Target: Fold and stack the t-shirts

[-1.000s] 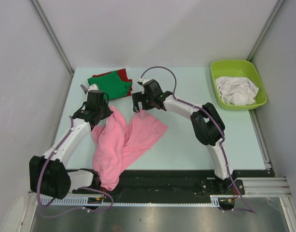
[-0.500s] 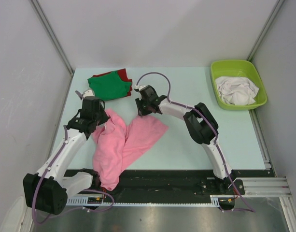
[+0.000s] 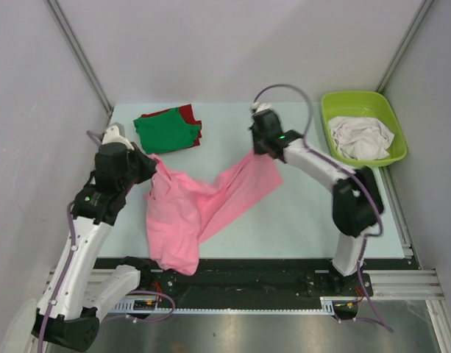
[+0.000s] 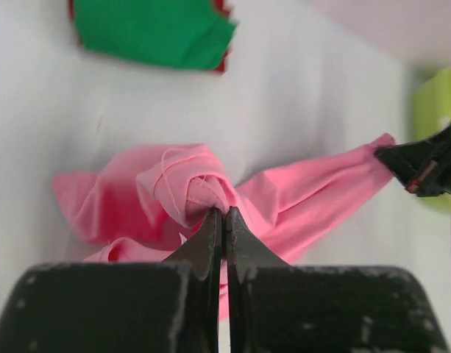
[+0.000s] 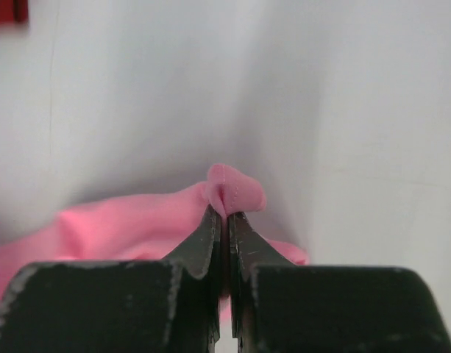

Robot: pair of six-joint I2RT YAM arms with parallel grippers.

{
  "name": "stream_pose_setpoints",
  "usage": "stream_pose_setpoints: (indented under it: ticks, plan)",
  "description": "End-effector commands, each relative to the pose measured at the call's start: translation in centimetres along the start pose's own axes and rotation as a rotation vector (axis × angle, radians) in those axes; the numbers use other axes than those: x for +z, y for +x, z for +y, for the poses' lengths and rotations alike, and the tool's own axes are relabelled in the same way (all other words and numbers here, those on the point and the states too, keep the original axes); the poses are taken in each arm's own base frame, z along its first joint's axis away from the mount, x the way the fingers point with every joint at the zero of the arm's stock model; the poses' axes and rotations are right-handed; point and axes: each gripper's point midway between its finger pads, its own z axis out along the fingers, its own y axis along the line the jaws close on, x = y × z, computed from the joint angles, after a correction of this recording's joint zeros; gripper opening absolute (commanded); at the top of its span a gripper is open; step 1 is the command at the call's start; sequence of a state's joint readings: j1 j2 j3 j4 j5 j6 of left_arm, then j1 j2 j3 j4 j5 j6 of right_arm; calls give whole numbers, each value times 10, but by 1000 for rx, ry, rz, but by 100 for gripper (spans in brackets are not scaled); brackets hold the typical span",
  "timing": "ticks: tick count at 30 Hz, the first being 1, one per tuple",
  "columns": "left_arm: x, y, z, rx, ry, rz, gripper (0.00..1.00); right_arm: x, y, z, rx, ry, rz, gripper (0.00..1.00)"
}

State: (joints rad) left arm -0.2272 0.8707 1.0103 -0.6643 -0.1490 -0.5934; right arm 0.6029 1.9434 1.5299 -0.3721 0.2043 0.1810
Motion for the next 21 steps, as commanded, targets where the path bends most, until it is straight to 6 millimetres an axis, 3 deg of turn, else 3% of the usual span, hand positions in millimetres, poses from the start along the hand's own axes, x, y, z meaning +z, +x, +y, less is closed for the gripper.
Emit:
stream_pose_setpoints:
  ticks: [1, 2, 3, 5, 6, 7, 10, 12, 14, 15, 16, 17, 18, 19, 20, 21]
  plan:
    - [-56, -66, -55, 4, 211, -133, 0, -158, -121, -83, 150, 214, -419, 0]
    - [-62, -73, -62, 5, 238, -144, 0, -177, -125, -89, 154, 227, -456, 0]
    - [-68, -80, -68, 11, 263, -159, 0, -221, -137, -96, 183, 225, -543, 0]
    - [-85, -93, -83, 17, 327, -179, 0, -251, -135, -109, 203, 251, -573, 0]
    - [-86, -94, -85, 21, 332, -171, 0, -279, -135, -116, 219, 252, -612, 0]
    - [-89, -96, -87, 23, 336, -176, 0, -288, -129, -122, 227, 277, -611, 0]
    - [-79, -80, -77, 31, 312, -139, 0, -310, -94, -140, 255, 338, -575, 0]
    - [-72, -68, -73, 33, 318, -130, 0, -311, -71, -145, 280, 348, -537, 0]
    - [-61, -37, -61, 32, 324, -73, 0, -308, -34, -151, 289, 368, -465, 0]
    - [-58, -26, -58, 19, 327, -52, 1, -297, -13, -150, 306, 363, -414, 0]
    - [-49, 4, -47, 12, 315, 11, 2, -295, 7, -152, 306, 375, -365, 0]
    - [-46, 21, -42, -12, 318, 48, 4, -291, 19, -153, 323, 384, -334, 0]
    - [-43, 38, -37, -28, 313, 84, 7, -285, 30, -152, 322, 384, -300, 11]
    - [-31, 82, -23, -34, 286, 189, 11, -278, 45, -153, 310, 399, -247, 31]
    - [-35, 96, -24, -73, 317, 206, 25, -277, 50, -154, 313, 413, -229, 50]
    - [-33, 116, -20, -83, 318, 256, 36, -277, 52, -156, 312, 432, -225, 83]
